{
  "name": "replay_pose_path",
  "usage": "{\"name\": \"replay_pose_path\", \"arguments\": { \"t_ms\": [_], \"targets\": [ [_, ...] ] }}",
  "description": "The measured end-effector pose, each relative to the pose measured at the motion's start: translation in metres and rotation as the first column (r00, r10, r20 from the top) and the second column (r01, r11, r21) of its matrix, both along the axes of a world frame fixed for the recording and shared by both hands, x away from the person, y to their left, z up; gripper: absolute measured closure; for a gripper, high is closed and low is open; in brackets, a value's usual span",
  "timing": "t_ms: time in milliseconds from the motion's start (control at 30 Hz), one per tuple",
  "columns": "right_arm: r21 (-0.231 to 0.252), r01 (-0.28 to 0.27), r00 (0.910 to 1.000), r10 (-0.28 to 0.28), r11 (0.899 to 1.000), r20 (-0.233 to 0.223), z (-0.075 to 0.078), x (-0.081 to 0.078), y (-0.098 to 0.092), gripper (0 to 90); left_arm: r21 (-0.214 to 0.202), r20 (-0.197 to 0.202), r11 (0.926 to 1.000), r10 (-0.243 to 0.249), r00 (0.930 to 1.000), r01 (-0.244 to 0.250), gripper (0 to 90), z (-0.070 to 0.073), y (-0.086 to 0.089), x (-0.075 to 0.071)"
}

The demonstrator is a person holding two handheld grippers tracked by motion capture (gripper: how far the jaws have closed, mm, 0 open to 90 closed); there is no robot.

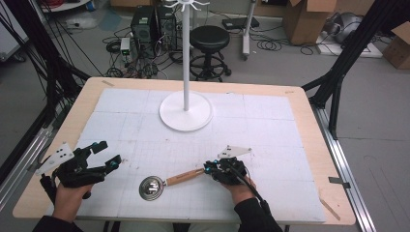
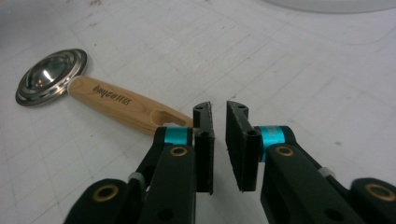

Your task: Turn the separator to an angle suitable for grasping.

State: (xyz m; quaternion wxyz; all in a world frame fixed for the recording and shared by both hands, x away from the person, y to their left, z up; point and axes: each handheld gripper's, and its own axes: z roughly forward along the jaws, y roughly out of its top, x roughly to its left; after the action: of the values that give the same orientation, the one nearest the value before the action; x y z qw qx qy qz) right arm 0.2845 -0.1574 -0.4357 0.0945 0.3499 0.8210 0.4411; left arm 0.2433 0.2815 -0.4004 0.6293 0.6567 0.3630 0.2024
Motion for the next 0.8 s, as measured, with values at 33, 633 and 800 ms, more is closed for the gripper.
{"name": "replay_pose_path", "arguments": {
  "t_ms": [33, 633, 800],
  "targets": [
    [0.007, 0.012, 0.9999, -0.013, 1.000, 0.008, 0.004, -0.002, -0.005, 72.4, 0.003, 0.000, 1.0000, -0.001, 1.0000, 0.001, 19.0, 0.000, 0.000, 0.000],
    [0.123, 0.308, 0.9039, -0.331, 0.943, 0.271, 0.050, -0.064, -0.115, 16.4, 0.001, 0.005, 0.9998, -0.022, 0.9997, 0.022, 19.3, 0.001, -0.001, -0.005],
    [0.157, 0.334, 0.8863, -0.367, 0.929, 0.283, 0.052, -0.076, -0.133, 16.1, -0.005, 0.009, 0.9998, -0.021, 0.9997, 0.022, 19.2, 0.002, 0.000, -0.006]
  ]
}}
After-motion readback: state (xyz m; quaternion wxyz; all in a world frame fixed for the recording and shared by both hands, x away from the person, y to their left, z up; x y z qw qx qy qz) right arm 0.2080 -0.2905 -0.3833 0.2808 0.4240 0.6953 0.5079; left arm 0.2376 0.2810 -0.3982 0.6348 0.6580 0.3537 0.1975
